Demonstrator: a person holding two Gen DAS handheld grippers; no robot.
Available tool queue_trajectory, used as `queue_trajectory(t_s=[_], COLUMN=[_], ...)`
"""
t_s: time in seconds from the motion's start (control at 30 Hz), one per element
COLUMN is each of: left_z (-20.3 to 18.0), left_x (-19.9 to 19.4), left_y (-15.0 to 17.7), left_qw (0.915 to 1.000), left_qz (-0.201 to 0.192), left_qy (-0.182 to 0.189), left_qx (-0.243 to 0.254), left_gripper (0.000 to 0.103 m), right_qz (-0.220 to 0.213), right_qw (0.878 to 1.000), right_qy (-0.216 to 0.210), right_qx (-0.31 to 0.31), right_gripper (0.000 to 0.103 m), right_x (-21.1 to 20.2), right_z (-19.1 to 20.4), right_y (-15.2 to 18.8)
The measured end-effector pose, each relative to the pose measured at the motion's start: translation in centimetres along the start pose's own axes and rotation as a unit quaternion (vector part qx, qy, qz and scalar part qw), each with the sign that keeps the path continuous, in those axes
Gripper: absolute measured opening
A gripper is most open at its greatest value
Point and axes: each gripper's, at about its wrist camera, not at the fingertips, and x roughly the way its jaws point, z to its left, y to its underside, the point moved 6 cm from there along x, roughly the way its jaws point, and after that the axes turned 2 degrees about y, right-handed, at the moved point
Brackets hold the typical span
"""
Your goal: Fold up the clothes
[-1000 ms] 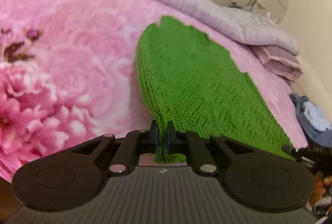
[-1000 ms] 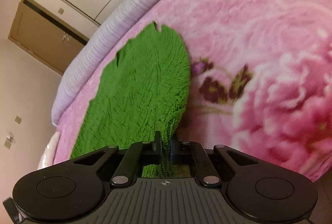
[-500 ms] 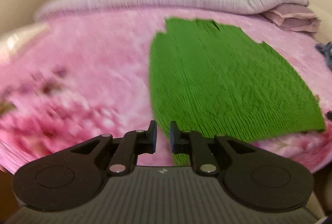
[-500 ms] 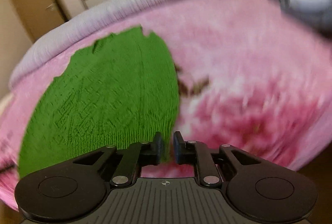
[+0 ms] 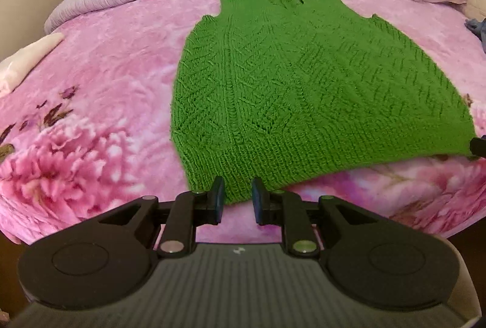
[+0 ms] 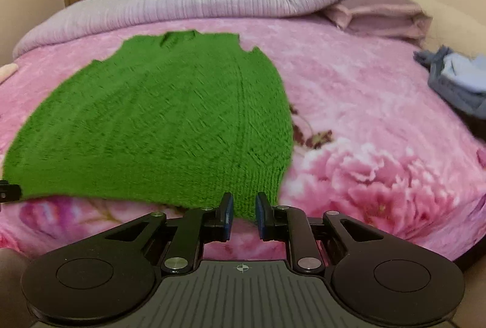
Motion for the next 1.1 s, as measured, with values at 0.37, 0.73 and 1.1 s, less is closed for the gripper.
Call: queue_trajectory(t_s=[0.37,0.73,1.1], left_z=[-0.2,-0.1,0.9], left_x=[-2.8,-5.0,3.1], left_y=[-0.2,-0.6,-7.7], left_qw=[0.9998,0.9958,0.9837], left_qz=[-0.015,-0.041,-0.026], left_qy=[0.005,0.077,0.168], left_qx=[-0.008,-0.027,-0.058], left_gripper=[0.018,0.022,0.002], right_qz=[-0.020,-0.021,0.040], right_qw=[1.000,0.999,0.968], right_qy=[-0.018,-0.043,-0.196], right_qx=[0.010,0.024,0.148], right_gripper=[0.018,0.018,0.018], right_x=[-3.5,-4.2,4.1], right_z=[1.0,1.0,0.7], right_y=[-0.7,-1.1,-7.2])
